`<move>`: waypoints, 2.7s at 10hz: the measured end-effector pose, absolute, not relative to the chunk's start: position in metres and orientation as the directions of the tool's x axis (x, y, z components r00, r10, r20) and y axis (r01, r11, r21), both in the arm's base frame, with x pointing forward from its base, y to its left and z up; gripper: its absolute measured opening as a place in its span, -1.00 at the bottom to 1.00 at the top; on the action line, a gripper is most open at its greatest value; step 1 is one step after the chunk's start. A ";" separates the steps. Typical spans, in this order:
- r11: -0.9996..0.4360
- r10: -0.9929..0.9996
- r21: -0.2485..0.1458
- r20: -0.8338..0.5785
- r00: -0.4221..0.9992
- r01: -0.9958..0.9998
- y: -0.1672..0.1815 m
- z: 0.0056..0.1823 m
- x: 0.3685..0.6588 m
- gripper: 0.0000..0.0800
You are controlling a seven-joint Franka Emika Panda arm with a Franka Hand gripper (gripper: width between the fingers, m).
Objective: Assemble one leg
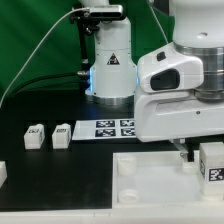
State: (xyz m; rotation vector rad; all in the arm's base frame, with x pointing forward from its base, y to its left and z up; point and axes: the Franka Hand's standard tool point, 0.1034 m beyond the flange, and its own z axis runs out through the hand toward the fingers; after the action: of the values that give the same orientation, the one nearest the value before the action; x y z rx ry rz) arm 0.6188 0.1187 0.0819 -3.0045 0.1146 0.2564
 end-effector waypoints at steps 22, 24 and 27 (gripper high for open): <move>-0.807 -0.571 -0.118 -0.092 0.816 -0.578 0.135 0.073 0.612 0.62; -0.942 -0.305 -0.127 -0.054 0.951 -0.310 0.124 0.074 0.616 0.62; -0.985 -0.105 -0.133 -0.034 0.994 -0.108 0.112 0.074 0.623 0.62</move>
Offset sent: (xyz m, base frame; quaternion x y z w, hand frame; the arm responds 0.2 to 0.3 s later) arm 0.0000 0.0000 0.0000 0.0000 0.0000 0.2667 0.9638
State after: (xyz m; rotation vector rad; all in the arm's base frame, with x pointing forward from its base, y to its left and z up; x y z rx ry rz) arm 0.6227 0.1119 0.0736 -3.0018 0.1610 0.0405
